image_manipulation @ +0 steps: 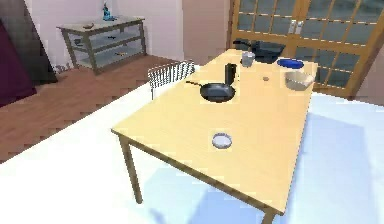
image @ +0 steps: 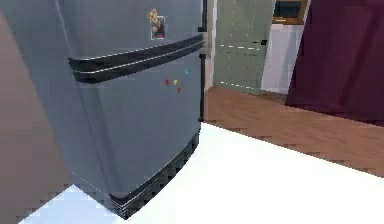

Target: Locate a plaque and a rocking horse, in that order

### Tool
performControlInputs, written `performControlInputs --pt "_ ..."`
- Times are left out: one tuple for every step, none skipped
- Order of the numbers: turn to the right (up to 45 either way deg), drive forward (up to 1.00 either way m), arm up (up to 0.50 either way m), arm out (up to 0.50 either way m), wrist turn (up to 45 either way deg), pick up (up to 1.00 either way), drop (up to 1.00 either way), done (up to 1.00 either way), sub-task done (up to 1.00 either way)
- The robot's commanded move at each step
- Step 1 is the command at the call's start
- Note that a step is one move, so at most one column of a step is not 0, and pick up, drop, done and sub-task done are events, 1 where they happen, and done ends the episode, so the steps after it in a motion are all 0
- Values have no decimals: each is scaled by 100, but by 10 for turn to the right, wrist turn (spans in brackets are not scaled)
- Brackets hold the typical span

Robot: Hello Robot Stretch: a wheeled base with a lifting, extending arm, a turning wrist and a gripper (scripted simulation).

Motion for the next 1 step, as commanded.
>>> performControlInputs --pt "0 10 0 0 0 0 0 0 0"
